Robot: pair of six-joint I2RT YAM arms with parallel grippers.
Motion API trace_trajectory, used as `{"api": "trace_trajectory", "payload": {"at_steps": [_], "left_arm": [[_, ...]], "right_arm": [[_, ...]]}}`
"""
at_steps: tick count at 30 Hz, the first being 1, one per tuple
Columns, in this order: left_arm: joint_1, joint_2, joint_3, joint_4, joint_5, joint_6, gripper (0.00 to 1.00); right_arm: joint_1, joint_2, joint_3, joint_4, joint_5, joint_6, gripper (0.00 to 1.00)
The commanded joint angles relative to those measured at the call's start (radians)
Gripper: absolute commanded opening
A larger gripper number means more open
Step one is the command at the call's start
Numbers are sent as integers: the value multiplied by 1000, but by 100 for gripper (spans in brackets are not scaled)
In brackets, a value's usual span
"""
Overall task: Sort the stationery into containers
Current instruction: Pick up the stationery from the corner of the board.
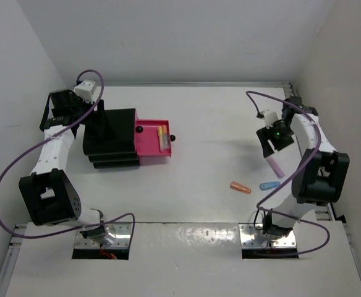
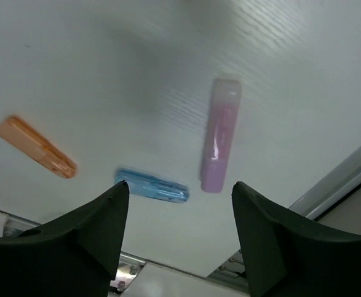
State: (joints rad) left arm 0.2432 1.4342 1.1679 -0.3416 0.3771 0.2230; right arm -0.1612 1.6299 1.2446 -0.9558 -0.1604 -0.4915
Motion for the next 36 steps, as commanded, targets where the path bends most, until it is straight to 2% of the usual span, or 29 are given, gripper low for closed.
{"api": "trace_trajectory", "payload": {"at_steps": [1,7,18,20,21,22,27,30,32,33,36], "left_arm": [[-24,68,-68,-238,-27,-2,79],[-27,72,-60,-241,-27,-10,79],[-24,89,-47,-247,-41,-5,79],[-25,89,-44,-252,-41,-4,79],[-24,92,-42,-252,-43,-2,79],[-25,91,-43,-252,-43,-1,79],[-25,97,-39,-254,-43,3,79],[-27,100,-37,-252,-38,-2,79],[-25,101,-34,-251,-34,-4,79],[-27,103,-31,-249,-35,-5,79],[-27,101,-24,-251,-33,-4,79]], "right_arm": [[-93,39,44,-15,25,-105,67],[-120,111,0,43,87,-183,68],[-57,301,41,123,125,-165,67],[-44,346,52,117,130,-156,62],[-35,357,58,117,130,-157,47],[-23,373,61,117,128,-159,38],[66,354,119,132,26,-138,2],[118,282,136,230,-65,-52,0],[201,228,136,288,-134,-16,0],[224,208,125,369,-154,10,0],[346,101,12,576,-221,-63,0]]}}
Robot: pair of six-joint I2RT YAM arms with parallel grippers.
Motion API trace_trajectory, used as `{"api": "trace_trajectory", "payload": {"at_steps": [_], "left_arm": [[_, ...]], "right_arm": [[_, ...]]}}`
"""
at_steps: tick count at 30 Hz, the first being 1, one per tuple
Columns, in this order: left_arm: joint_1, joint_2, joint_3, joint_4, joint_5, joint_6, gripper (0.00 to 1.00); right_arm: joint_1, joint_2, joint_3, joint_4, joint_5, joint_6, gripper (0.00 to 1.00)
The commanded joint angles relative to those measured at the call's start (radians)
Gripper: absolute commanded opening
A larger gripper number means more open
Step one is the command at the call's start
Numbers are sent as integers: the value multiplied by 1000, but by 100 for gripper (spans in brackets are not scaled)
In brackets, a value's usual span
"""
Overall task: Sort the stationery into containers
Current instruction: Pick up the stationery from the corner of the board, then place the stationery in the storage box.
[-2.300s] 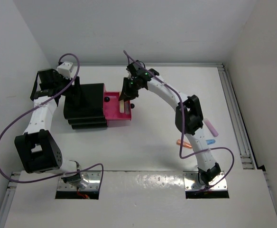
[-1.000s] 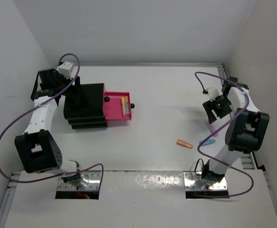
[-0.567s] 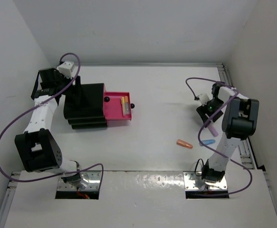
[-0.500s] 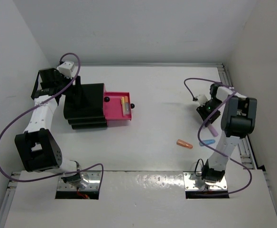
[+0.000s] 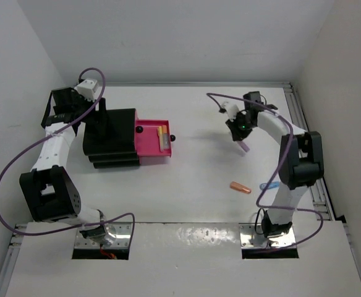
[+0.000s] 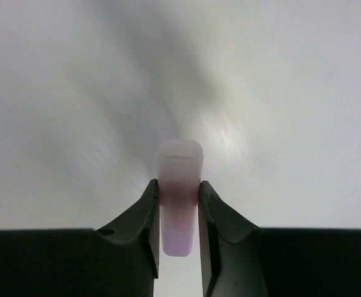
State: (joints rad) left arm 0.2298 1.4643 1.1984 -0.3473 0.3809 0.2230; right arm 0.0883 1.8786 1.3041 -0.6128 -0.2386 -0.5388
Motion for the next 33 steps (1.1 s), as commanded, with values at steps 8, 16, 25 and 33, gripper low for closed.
{"api": "trace_trajectory", "payload": {"at_steps": [8,16,25,33], "left_arm": [[-17,64,-42,-246,-33,6,79],[-21,60,-36,-242,-27,1,79],[-26,57,-42,-222,-25,-17,79],[-26,57,-40,-216,-28,-19,79]], "right_arm": [[231,-332,-426,690,-355,-588,0],[289,-173,-390,1227,-583,-860,0],[378,85,-82,1440,-860,-875,0],[462,166,-40,1364,-936,-1024,0]]}}
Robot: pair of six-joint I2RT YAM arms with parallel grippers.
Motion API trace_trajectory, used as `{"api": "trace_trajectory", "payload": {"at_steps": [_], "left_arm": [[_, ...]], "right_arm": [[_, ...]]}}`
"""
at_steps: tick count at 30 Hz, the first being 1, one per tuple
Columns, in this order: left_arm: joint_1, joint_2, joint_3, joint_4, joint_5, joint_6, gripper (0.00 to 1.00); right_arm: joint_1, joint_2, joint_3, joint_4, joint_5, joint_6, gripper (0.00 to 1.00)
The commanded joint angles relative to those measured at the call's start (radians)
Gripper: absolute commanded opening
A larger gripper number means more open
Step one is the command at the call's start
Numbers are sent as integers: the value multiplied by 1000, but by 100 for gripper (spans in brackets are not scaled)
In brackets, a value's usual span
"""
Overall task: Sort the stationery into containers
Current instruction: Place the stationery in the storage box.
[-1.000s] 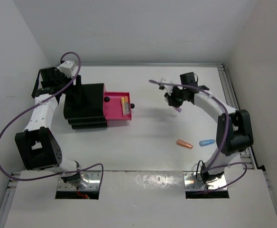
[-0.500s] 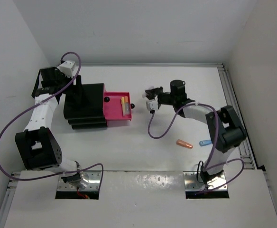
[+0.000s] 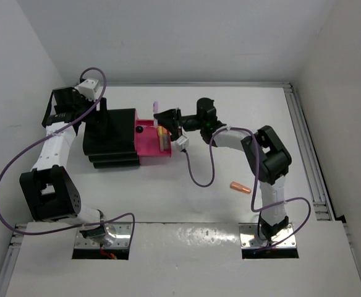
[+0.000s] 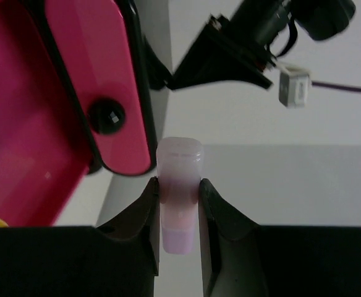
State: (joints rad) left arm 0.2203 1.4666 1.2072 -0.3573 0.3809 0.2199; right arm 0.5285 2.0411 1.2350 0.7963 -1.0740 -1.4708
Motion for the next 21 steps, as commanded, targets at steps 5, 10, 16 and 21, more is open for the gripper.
{"api": "trace_trajectory", "payload": {"at_steps": [5,10,16,21], "left_arm": [[-16,57,-52,-207,-33,-8,79],[-16,63,-54,-203,-27,-7,79],[-16,58,-55,-206,-25,2,79],[-15,46,-72,-204,-27,13,79]], "right_arm": [[54,-50,67,-446,-55,-360,0],[71,-70,52,-723,9,-533,0],[77,-4,107,-760,62,-579,0],[93,37,158,-760,100,-580,0]]}}
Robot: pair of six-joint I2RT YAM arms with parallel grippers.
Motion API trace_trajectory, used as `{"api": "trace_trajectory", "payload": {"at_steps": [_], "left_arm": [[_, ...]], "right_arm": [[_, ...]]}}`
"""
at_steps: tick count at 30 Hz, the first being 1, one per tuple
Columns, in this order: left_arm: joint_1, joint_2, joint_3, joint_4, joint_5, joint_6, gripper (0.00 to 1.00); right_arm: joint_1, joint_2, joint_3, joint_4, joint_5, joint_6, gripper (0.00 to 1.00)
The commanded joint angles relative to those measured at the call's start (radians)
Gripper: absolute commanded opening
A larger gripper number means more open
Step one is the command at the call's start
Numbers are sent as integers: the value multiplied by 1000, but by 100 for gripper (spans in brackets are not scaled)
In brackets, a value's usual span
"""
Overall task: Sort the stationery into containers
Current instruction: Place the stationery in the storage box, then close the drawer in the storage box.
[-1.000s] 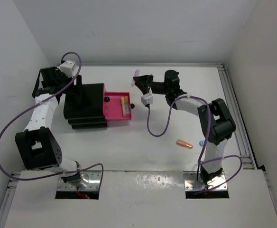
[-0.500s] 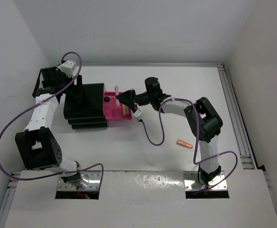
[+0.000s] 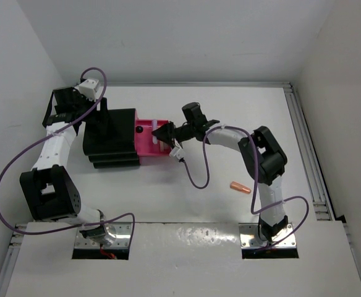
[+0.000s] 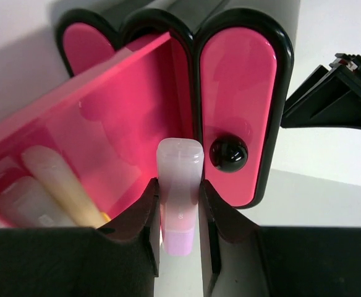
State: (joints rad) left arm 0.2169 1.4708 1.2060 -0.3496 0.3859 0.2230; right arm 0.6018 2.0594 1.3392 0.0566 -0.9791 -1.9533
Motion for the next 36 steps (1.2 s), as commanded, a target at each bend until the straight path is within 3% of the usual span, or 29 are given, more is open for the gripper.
{"api": "trace_trajectory", "payload": {"at_steps": [1,4,8,10,11,12,13,17,20,23,24,25,26,28,29,30,32,36], "left_arm": [[-8,40,-77,-210,-25,10,79],[-7,42,-82,-212,-19,10,79],[-7,39,-82,-210,-24,15,79],[-1,37,-82,-210,-22,18,79],[1,37,-82,-213,-22,18,80],[2,39,-83,-213,-22,18,79],[2,37,-82,-213,-19,19,79],[4,36,-82,-215,-15,18,79],[4,39,-79,-219,-13,18,79],[6,39,-74,-226,-10,19,79],[6,40,-74,-227,-7,21,79],[6,39,-75,-229,-7,21,79],[6,37,-75,-232,-7,21,79],[4,34,-79,-235,-5,24,78],[6,34,-80,-236,-5,26,78],[7,34,-80,-236,-7,27,78],[9,39,-77,-235,-2,26,78],[6,59,-63,-244,7,19,78]], "right_arm": [[23,24,58,-15,8,-93,0],[32,38,74,-17,13,-90,4],[47,44,78,-14,23,-82,17],[55,36,80,-20,45,-64,36],[61,35,81,-20,57,-55,36],[61,27,84,-21,60,-36,54],[62,24,86,-21,65,-29,58],[61,-4,92,-20,94,-7,62],[58,-53,83,24,108,68,58],[68,-136,58,198,242,411,43],[78,-152,67,234,313,649,38],[76,-174,131,212,470,776,29],[76,-174,182,96,559,1018,25],[46,-147,423,-114,754,1247,15],[23,-101,496,-317,782,1459,9],[-20,-82,599,-399,799,1546,6],[-49,-47,630,-557,807,1730,0],[-102,-42,540,-627,743,1985,0]]}}
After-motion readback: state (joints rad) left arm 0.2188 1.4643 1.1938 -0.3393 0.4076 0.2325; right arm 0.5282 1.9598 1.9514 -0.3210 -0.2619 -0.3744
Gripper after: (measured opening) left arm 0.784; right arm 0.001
